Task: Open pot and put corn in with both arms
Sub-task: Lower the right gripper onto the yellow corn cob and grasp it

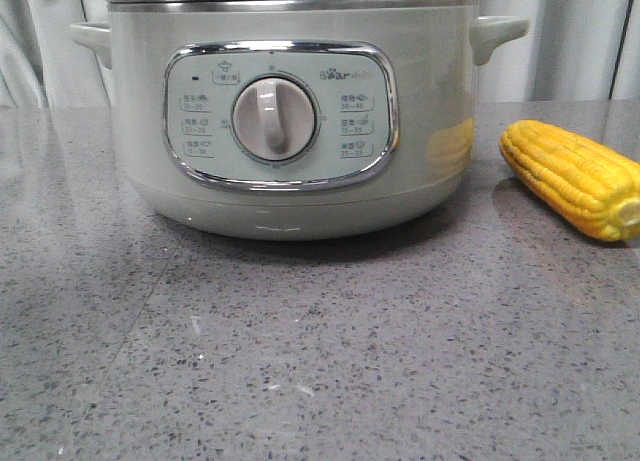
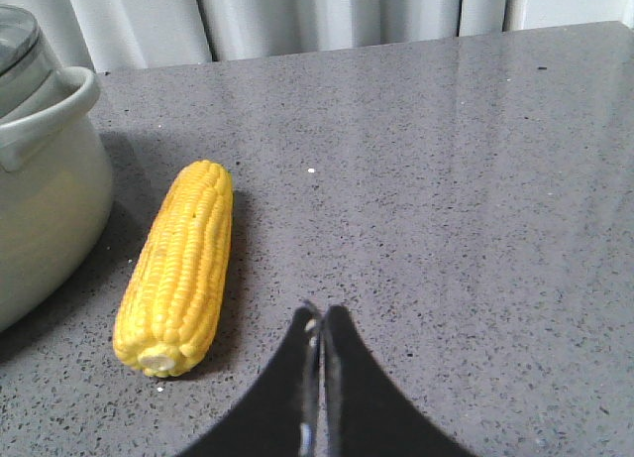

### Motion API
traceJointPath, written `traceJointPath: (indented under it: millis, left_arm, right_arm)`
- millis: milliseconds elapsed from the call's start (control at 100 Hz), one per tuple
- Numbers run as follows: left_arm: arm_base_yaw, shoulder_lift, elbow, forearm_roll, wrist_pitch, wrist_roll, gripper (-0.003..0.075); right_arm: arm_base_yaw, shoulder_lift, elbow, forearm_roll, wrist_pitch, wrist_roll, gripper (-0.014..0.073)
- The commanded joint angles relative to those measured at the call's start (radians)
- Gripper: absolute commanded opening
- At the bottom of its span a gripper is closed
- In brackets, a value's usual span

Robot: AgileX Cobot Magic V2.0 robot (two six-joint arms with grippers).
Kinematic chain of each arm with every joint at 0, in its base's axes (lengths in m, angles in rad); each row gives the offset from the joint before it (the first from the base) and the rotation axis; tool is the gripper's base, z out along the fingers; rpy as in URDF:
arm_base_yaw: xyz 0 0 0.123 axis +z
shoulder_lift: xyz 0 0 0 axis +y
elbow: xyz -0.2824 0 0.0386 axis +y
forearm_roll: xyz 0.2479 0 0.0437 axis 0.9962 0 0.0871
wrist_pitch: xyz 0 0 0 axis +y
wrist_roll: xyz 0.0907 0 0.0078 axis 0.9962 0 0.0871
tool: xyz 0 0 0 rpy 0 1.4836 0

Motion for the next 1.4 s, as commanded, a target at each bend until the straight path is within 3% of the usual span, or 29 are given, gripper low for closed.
traceJointPath:
  millis: [0, 370, 630, 850, 1240, 1390]
  left_arm:
    - [-0.007, -0.007, -0.05, 0.0, -0.067, -0.013, 0.0493]
    - [-0.002, 0.073, -0.107, -0.052, -0.067, -0.013, 0.0492]
    - [-0.001, 0.085, -0.107, -0.052, -0.067, -0.013, 0.0475]
    - [-0.001, 0.101, -0.107, -0.052, -0.067, -0.013, 0.0327]
    - [-0.001, 0.101, -0.107, -0.052, -0.067, -0.013, 0.0028]
    - [-0.001, 0.101, -0.107, -0.052, -0.067, -0.013, -0.002]
  right_arm:
    - [-0.005, 0.02, -0.024, 0.004, -0.082, -0.003, -0.0064]
    - [-0.005, 0.047, -0.073, 0.056, 0.017, -0.003, -0.0053]
    - [0.018, 0.26, -0.245, 0.07, 0.125, -0.003, 0.0209]
    - [0.071, 0.549, -0.438, 0.072, 0.284, -0.003, 0.0352]
    - [0.1, 0.953, -0.721, 0.12, 0.49, -0.003, 0.0356]
    - [0.162, 1.061, -0.78, 0.12, 0.495, -0.005, 0.0356]
